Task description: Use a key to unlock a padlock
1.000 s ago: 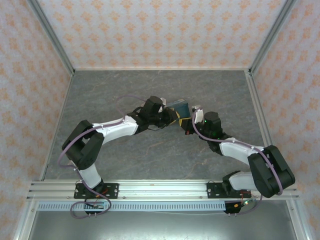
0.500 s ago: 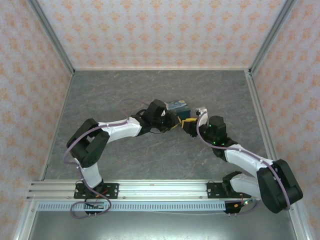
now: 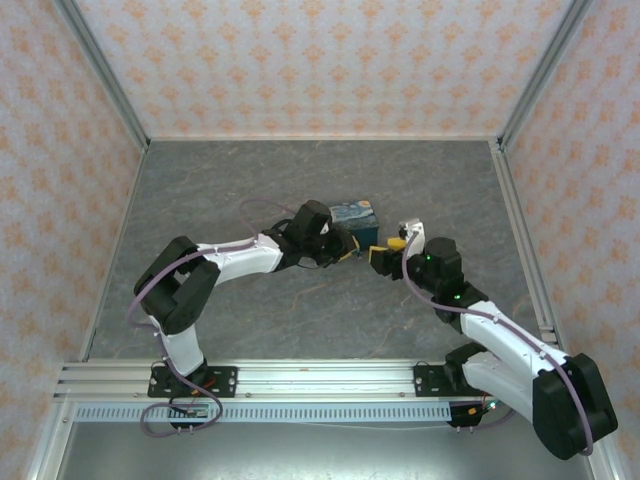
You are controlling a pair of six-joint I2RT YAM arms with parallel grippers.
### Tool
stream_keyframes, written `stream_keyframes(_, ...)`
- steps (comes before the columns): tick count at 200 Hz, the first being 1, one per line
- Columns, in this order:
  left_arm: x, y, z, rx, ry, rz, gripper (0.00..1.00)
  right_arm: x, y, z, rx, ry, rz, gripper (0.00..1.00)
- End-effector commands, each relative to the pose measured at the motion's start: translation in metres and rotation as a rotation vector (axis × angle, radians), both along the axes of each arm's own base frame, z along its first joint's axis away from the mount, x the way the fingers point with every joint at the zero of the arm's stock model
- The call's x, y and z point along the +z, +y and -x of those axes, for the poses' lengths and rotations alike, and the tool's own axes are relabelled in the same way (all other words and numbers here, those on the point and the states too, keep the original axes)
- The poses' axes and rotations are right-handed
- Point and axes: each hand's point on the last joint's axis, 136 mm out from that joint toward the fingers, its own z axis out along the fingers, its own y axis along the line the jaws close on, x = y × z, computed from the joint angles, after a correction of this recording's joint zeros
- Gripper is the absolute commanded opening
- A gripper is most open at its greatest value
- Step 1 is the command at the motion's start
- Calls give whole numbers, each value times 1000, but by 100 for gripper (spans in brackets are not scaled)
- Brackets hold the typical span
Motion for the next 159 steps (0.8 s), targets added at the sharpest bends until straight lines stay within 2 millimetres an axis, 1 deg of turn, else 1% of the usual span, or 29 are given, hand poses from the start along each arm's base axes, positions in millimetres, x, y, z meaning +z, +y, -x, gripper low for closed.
stream_keyframes(1, 10, 5, 4, -18, -2, 0, 6, 9, 1, -2, 13, -27, 22, 62)
stream_keyframes(21, 15, 5, 5, -21, -7, 10, 6, 13, 16, 4, 83, 31, -65, 61)
stream_keyframes(32, 17, 5, 4, -20, -12, 14, 6, 11, 28, 10, 139, 88, -125, 60)
stream_keyframes(49, 19, 6, 4, -19, -15, 13, 6, 6, 38, 12, 176, 145, -197, 60)
stream_keyframes(63, 19, 5, 4, -18, -16, 18, 6, -1, 40, 10, 170, 175, -235, 60)
stream_keyframes(83, 18, 5, 5, -16, -14, 25, 6, -14, 41, 8, 154, 215, -244, 59)
stream_keyframes(90, 18, 5, 5, -15, -13, 26, 6, -18, 42, 8, 154, 226, -244, 58)
stream_keyframes(98, 18, 5, 5, -15, -11, 30, 6, -17, 42, 6, 153, 225, -250, 56)
stream_keyframes(100, 17, 5, 5, -14, -10, 30, 6, -22, 43, 6, 151, 242, -244, 56)
stream_keyframes(105, 17, 5, 5, -14, -10, 32, 6, -27, 43, 5, 150, 256, -242, 54)
stream_keyframes(134, 19, 4, 5, -13, -13, 38, 6, -40, 46, 0, 141, 299, -232, 47)
stream_keyframes(159, 21, 4, 5, -11, -15, 42, 6, -51, 48, -3, 138, 331, -234, 43)
